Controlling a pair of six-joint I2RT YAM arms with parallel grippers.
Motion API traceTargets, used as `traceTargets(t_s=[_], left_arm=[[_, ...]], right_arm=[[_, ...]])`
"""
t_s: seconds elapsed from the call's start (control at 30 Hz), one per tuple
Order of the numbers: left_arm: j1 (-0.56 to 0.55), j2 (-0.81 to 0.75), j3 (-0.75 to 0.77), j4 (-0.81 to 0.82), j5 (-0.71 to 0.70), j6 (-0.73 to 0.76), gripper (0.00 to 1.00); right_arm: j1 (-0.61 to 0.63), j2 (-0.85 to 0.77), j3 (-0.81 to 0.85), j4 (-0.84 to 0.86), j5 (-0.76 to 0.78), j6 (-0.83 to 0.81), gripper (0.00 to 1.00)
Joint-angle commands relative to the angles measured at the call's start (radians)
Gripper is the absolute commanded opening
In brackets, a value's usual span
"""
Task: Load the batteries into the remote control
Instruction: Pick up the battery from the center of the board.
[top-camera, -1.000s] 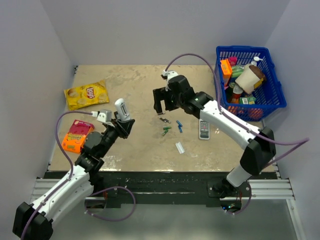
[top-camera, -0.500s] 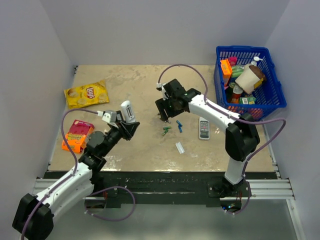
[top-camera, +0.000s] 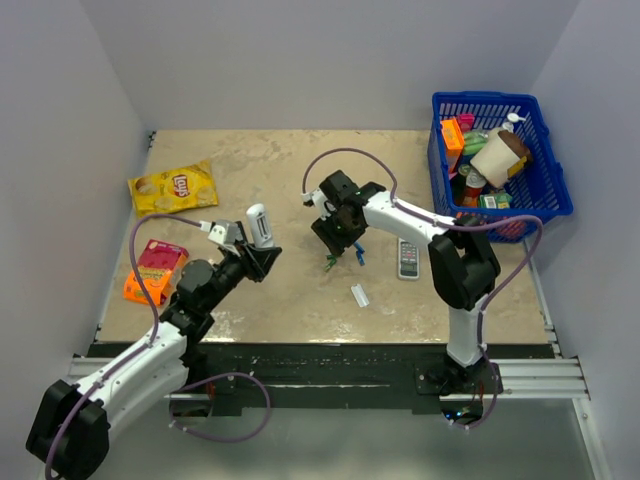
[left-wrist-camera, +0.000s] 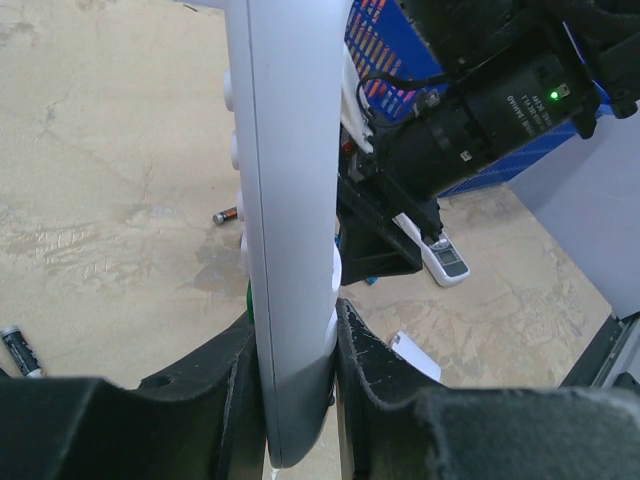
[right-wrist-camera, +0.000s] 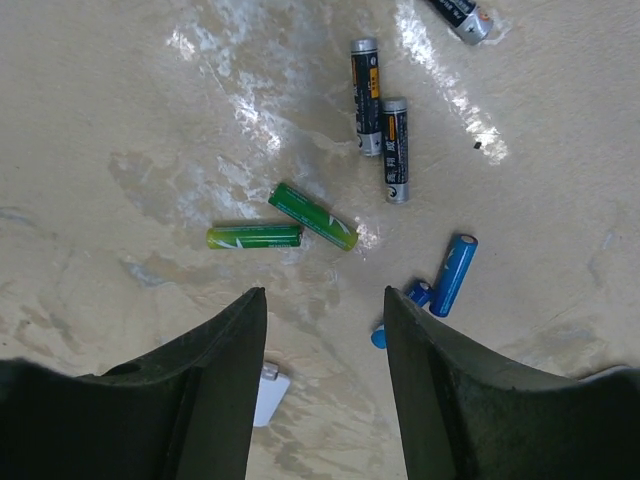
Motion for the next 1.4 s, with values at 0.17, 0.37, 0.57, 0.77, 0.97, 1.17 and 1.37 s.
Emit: traceTargets(t_s=[0.17, 0.37, 0.57, 0.77, 0.97, 1.17, 1.37], left_arm=[[0.039, 0.04, -0.036, 0.205, 0.161, -0.025, 0.0], [0.04, 0.056, -0.02, 0.172, 0.162, -0.019, 0.0], [0.042, 0.046, -0.008, 0.123, 0.146, -0.008, 0.0], [0.042, 0.043, -0.001, 0.108, 0.142, -0.005, 0.0], [0.042, 0.036, -0.001, 0.096, 0.136, 0.0, 0.0], [0.042, 0.036, 0.004, 0.088, 0.139, 0.006, 0.0], [0.042, 0.037, 0.006, 0.085, 0.141, 0.007, 0.0]], right_arm=[[0.032, 0.036, 0.111, -0.032, 0.033, -0.151, 0.47], [0.069, 0.072, 0.151, -0.046, 0.041, -0.225, 0.41], [0.095, 0.11, 0.166, -0.032, 0.063, -0.262, 0.36], [0.111, 0.145, 0.169, -0.033, 0.119, -0.279, 0.3], [0.117, 0.161, 0.155, -0.026, 0.136, -0.288, 0.29], [0.117, 0.178, 0.151, -0.021, 0.133, -0.294, 0.29], [0.121, 0.193, 0.148, -0.03, 0.118, -0.3, 0.29]])
